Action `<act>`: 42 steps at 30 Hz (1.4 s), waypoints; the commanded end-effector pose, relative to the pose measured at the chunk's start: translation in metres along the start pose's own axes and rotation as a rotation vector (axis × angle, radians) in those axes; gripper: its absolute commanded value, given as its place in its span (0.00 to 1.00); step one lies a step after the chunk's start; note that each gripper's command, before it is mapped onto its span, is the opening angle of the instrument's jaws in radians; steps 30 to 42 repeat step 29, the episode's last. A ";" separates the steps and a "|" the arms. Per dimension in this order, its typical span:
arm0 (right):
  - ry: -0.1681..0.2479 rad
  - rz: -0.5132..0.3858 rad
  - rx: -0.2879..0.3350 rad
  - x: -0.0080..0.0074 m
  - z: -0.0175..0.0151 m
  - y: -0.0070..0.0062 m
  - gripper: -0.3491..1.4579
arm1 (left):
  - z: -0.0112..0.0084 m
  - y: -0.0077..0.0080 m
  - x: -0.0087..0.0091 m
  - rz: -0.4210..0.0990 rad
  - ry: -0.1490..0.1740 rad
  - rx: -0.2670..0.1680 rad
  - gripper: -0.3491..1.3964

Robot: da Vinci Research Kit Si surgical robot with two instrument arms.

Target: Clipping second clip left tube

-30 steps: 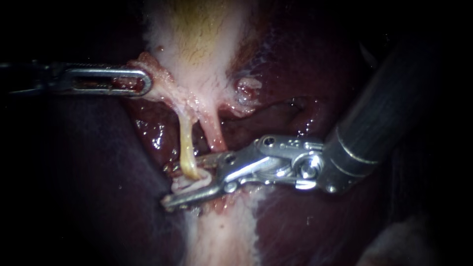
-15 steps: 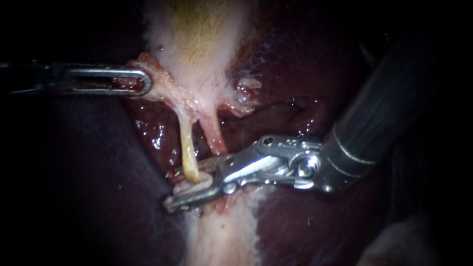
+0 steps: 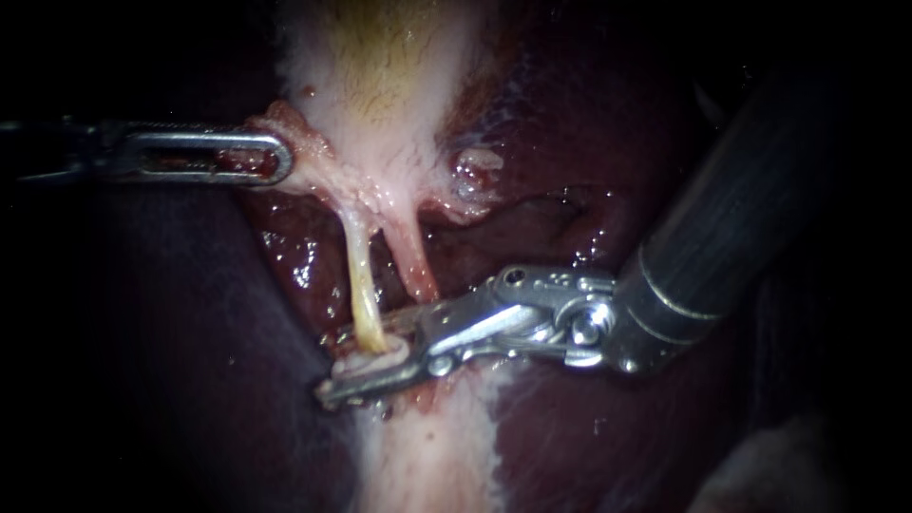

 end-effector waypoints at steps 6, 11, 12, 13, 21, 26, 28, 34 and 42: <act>0.001 0.000 0.000 0.0000 -0.0001 -0.0001 0.13 | 0.0000 0.0000 0.0000 0.000 0.000 0.000 0.00; 0.001 0.006 0.000 0.0000 -0.0001 -0.0001 0.00 | 0.0000 0.0000 0.0000 0.000 0.000 0.000 0.00; 0.001 0.012 0.000 0.0000 -0.0001 -0.0001 0.00 | 0.0000 0.0000 0.0000 0.000 0.000 0.000 0.00; 0.001 0.018 0.000 0.0000 -0.0001 -0.0002 0.00 | 0.0000 0.0000 0.0000 0.000 0.000 0.000 0.00; -0.011 0.035 -0.001 -0.0001 -0.0002 -0.0008 0.00 | 0.0000 0.0000 0.0001 0.000 0.000 0.000 0.00; -0.014 0.035 -0.003 -0.0001 -0.0002 -0.0007 0.00 | -0.0001 0.0000 0.0000 0.000 -0.003 0.002 0.00; -0.014 0.034 -0.003 -0.0002 -0.0002 -0.0006 0.00 | -0.0001 0.0000 0.0000 0.000 -0.003 0.002 0.00; -0.014 0.034 -0.003 -0.0002 -0.0002 -0.0006 0.00 | -0.0001 0.0000 0.0000 0.000 -0.003 0.002 0.00; -0.014 0.034 -0.003 -0.0002 -0.0002 -0.0006 0.00 | -0.0001 0.0000 0.0000 0.000 -0.003 0.002 0.00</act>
